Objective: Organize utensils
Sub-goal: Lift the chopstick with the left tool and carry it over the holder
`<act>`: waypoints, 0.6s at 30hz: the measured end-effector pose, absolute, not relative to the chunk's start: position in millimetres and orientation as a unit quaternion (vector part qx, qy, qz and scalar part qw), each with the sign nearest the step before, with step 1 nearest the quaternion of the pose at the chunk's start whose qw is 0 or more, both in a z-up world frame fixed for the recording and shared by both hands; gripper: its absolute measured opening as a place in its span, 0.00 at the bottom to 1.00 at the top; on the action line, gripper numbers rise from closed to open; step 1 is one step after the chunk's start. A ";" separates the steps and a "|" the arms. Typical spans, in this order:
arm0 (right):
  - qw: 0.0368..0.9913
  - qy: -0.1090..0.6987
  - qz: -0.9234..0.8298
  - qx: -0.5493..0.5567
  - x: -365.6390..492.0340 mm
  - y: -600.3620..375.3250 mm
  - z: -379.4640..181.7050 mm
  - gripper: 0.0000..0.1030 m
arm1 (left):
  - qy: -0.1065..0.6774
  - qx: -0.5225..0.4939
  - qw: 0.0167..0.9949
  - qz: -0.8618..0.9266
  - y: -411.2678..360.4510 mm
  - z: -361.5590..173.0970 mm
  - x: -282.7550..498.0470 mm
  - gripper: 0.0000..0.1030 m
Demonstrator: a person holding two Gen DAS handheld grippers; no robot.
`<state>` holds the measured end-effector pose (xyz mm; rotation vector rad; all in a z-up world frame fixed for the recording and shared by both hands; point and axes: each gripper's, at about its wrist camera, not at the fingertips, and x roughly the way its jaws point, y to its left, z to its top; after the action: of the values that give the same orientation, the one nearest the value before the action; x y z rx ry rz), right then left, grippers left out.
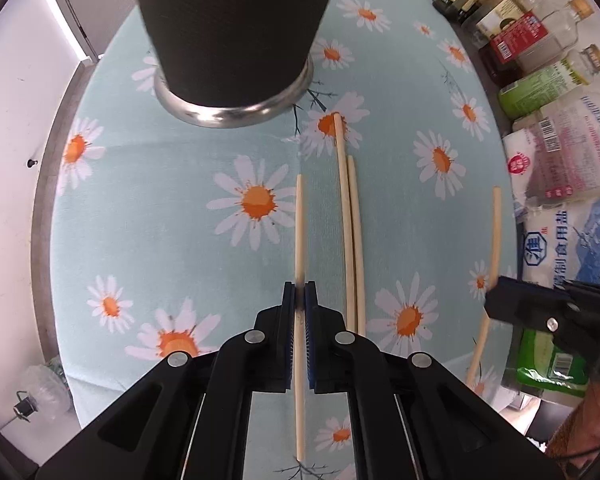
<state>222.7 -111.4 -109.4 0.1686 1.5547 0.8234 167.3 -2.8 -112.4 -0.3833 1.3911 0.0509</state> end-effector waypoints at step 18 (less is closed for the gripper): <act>0.662 0.646 0.362 0.114 195.5 -81.8 -83.9 0.06 | 0.509 -0.185 0.838 -0.070 34.0 -14.7 109.0 0.04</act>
<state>195.5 -81.8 -83.9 0.2568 1.4611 0.8186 109.0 34.0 -14.7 -0.3917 1.0762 -0.1479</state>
